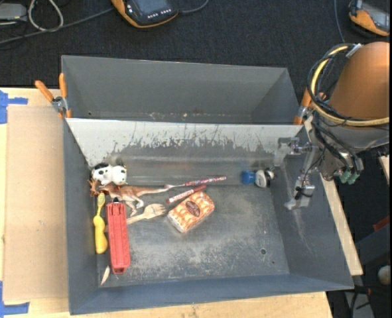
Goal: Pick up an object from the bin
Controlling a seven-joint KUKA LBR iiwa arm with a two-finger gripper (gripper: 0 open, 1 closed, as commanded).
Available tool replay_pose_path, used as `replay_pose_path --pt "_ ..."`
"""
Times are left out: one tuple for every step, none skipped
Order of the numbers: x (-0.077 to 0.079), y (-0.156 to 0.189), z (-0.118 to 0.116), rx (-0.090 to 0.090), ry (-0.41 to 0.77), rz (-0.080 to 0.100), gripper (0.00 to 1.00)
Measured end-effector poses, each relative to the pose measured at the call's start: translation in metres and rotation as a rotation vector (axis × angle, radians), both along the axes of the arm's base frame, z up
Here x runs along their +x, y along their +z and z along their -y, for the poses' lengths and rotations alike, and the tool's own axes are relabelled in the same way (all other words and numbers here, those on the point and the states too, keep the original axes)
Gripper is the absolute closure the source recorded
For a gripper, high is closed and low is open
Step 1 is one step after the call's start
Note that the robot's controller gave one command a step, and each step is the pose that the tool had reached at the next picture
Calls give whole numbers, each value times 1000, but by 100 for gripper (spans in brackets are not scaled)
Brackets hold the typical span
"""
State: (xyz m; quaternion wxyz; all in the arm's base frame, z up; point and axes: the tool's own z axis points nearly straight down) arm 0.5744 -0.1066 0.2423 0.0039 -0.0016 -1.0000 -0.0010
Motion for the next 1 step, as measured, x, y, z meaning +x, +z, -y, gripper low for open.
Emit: replay_pose_path --pt "1 5 0 -2 2 8 0"
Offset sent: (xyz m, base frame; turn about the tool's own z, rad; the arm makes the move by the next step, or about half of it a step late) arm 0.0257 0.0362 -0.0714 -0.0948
